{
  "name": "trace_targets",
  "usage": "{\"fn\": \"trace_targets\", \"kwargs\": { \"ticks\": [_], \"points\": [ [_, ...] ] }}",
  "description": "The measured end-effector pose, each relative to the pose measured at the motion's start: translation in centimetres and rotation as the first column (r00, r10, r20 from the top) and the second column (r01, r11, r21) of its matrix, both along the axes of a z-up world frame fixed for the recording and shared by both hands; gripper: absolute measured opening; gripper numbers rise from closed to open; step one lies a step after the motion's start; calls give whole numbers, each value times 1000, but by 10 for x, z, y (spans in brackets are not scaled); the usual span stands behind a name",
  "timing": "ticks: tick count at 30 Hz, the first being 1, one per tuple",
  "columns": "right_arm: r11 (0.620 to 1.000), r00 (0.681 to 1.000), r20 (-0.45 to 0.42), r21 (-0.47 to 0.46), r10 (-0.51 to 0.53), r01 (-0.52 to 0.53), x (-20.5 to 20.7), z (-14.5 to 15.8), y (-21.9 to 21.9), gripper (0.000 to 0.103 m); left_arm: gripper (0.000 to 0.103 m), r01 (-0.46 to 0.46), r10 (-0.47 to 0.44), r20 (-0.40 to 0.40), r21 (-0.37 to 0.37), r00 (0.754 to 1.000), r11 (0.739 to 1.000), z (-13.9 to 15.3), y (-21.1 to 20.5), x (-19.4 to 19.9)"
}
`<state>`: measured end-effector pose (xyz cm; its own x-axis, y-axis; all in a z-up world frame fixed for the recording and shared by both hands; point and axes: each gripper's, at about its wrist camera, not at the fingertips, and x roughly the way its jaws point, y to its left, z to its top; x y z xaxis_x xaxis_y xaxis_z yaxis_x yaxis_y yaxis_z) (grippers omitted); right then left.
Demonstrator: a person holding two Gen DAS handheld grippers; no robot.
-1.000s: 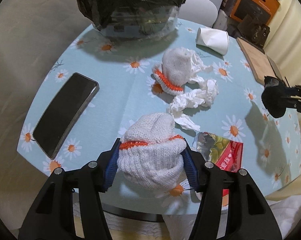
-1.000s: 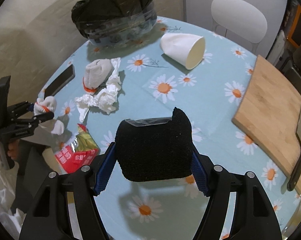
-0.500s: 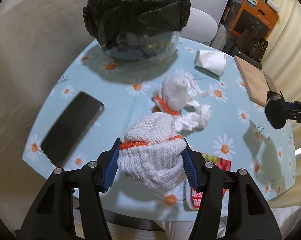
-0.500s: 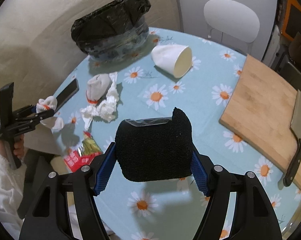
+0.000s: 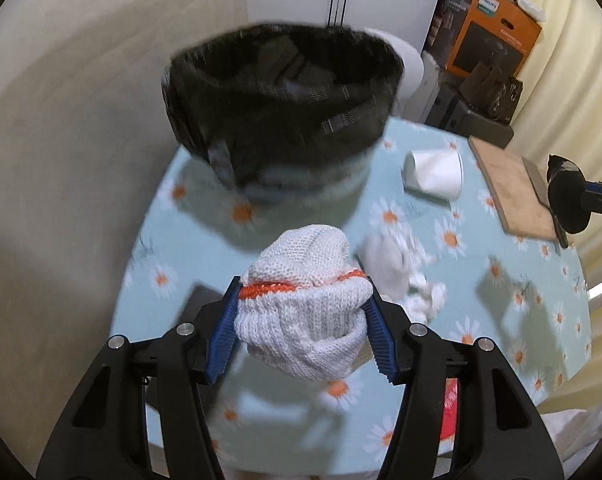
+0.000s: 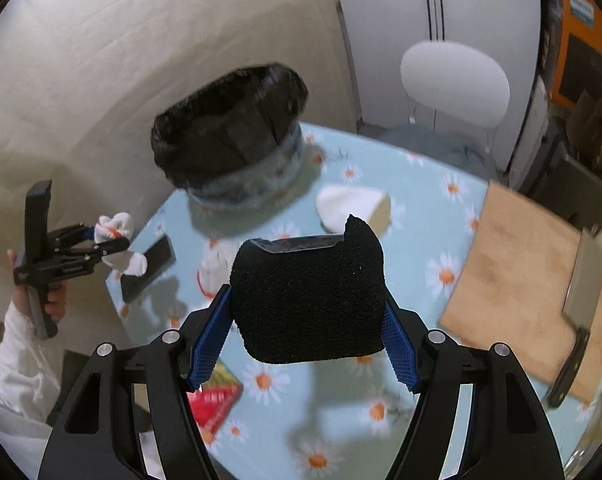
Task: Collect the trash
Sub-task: 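Carry the sponge and glove over the black bin and open both grippers, then move both tools back over the table toward the red snack bag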
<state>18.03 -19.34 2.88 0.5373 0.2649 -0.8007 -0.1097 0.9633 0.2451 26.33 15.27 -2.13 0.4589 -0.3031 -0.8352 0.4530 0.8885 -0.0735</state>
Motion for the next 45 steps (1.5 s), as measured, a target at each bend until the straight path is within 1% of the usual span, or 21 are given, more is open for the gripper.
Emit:
{"fn": "trace_targets", "kwargs": {
  "ticks": [2,5,8,11,14,17,22,26,28,30,31,32,33,34,35,36,38,40,42,45],
  "points": [
    [1000,1000,16,-22,0,1,10,9,5,65,58,6,-6,8,-32,1000,999,12,4,15],
    [999,999,36,-45,1,1,27,21,14,65,58,20,-18,25,-46,1000,999,25,7,31],
    [999,999,44,-50,1,1,44,30,22,65,58,37,-36,54,-20,998,999,41,6,51],
    [999,998,55,-53,12,-9,62,39,33,65,58,52,-51,69,-15,996,999,55,6,68],
    [999,997,72,-37,23,-20,80,51,44,65,58,41,-42,91,15,995,999,66,4,87],
    [998,995,89,-46,46,-42,97,62,57,65,58,52,-53,112,6,992,999,78,3,106],
    [993,989,112,-88,92,-82,118,77,83,65,58,80,-81,148,10,986,997,85,-2,133],
    [988,986,117,-107,120,-108,134,82,101,65,58,110,-110,164,7,980,994,88,-9,157],
    [986,985,114,-119,132,-119,143,83,109,65,58,139,-135,171,-11,976,990,89,-13,167],
    [984,983,113,-123,145,-131,149,83,115,65,58,146,-140,163,-25,977,989,89,-17,180],
    [982,981,112,-125,157,-143,156,82,121,65,58,159,-149,153,-55,977,986,90,-18,187],
    [980,980,114,-128,165,-150,159,82,124,66,60,163,-150,146,-78,978,984,89,-19,194],
    [979,978,122,-129,171,-155,163,81,128,68,64,152,-138,153,-87,979,985,90,-19,200],
    [980,976,139,-131,167,-149,168,79,132,78,82,140,-124,159,-92,979,986,90,-19,204],
    [981,977,144,-132,160,-141,169,78,134,88,95,134,-117,166,-95,979,986,90,-18,207],
    [983,977,153,-135,148,-128,167,77,134,92,95,134,-115,179,-98,977,986,92,-18,206],
    [984,975,167,-130,145,-124,164,76,134,92,97,152,-129,199,-105,972,983,95,-17,203],
    [984,977,151,-121,149,-131,161,71,131,92,97,148,-125,208,-103,970,984,97,-15,200],
    [985,982,135,-122,135,-118,156,66,126,92,97,137,-114,198,-107,974,985,95,-10,198],
    [991,988,115,-100,101,-90,153,60,116,92,97,107,-88,176,-103,980,989,91,-4,195]
  ]
}}
